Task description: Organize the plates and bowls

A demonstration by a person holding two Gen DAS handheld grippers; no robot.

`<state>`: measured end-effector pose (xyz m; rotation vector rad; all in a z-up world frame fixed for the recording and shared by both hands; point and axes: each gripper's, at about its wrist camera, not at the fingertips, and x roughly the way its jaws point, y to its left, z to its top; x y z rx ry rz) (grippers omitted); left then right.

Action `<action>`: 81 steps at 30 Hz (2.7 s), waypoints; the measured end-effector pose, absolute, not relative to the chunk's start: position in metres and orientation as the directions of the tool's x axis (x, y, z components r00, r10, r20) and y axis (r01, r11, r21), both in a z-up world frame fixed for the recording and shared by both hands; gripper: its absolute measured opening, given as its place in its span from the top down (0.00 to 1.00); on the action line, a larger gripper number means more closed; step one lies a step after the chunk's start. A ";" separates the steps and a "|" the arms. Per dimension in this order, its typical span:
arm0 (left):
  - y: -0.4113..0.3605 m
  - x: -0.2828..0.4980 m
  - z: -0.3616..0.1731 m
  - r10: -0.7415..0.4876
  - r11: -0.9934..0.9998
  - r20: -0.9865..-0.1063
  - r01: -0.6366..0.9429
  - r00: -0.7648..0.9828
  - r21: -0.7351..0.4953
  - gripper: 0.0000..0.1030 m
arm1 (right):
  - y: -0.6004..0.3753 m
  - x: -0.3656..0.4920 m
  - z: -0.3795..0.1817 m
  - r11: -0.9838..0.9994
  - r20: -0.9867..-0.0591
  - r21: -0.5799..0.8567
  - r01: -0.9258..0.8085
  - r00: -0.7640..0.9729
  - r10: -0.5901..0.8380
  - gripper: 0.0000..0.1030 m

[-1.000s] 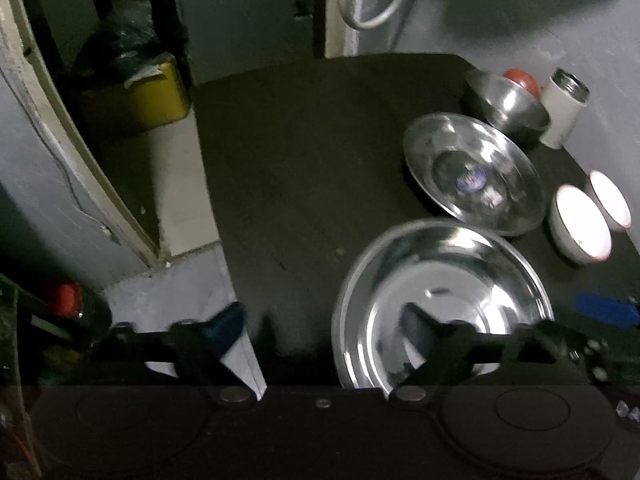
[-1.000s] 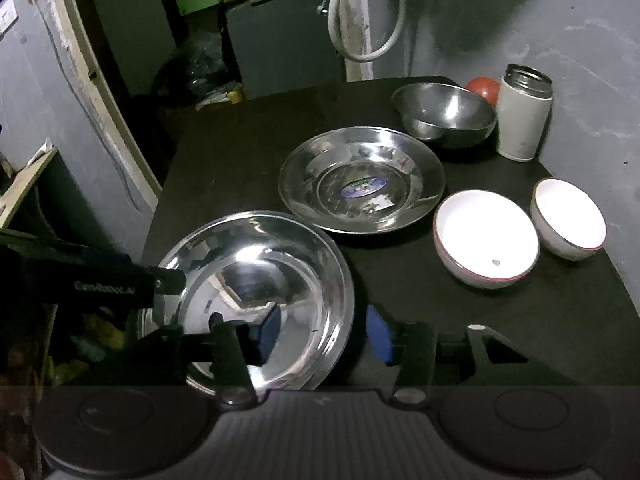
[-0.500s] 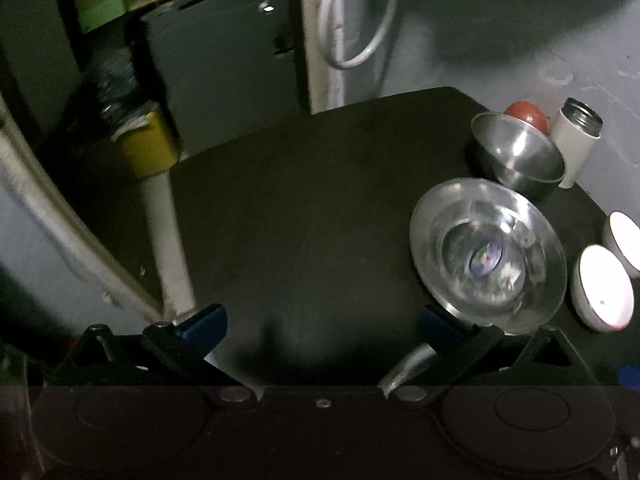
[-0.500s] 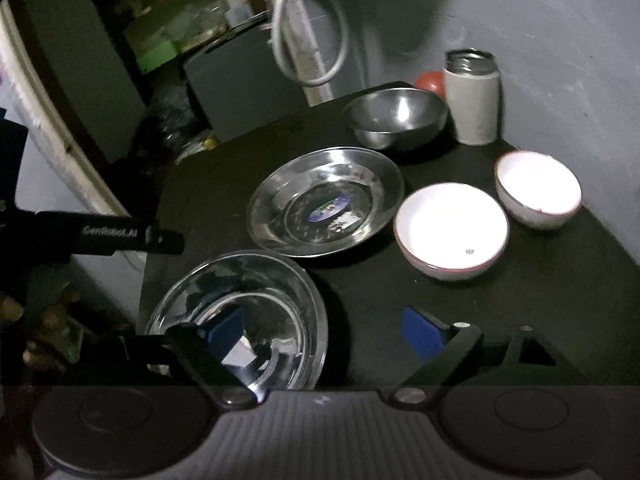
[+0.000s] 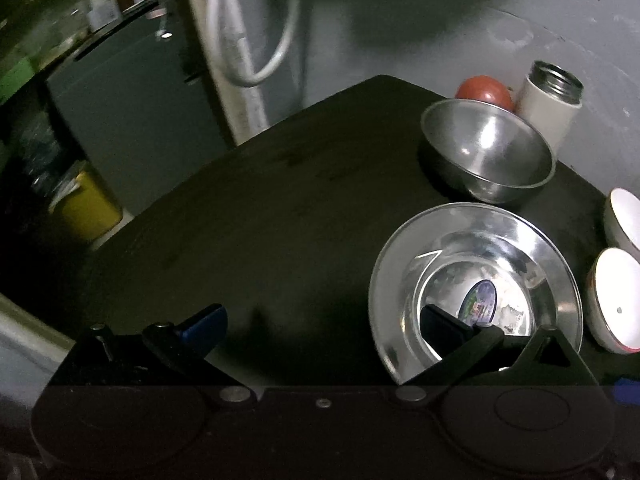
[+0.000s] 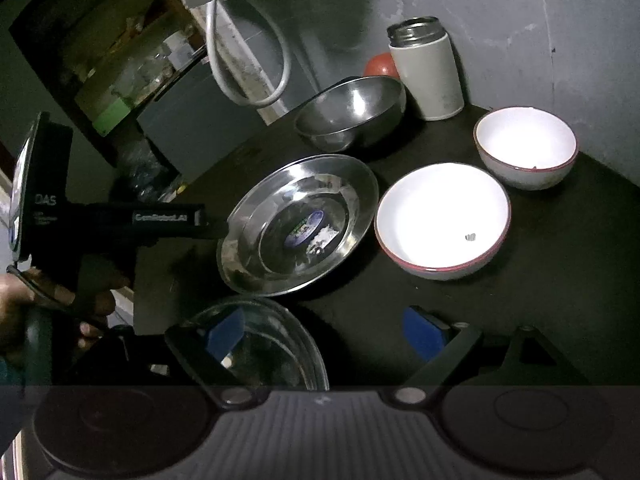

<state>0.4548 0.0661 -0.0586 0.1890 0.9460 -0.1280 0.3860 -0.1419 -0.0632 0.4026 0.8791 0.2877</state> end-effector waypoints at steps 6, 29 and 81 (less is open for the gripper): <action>0.058 0.470 -0.065 -0.094 0.962 -0.823 0.263 0.560 0.070 0.05 | -0.135 0.398 -0.072 0.880 -0.680 0.473 -0.040 0.618 0.394 0.19; 0.060 0.476 -0.075 -0.163 0.962 -0.837 0.273 0.522 -0.017 0.49 | -0.134 0.420 -0.083 0.858 -0.670 0.513 0.024 0.636 0.383 0.56; 0.099 0.360 -0.013 -0.127 0.985 -0.736 0.170 0.665 -0.016 0.75 | -0.114 0.393 -0.028 0.877 -0.603 0.423 -0.227 0.652 0.459 0.71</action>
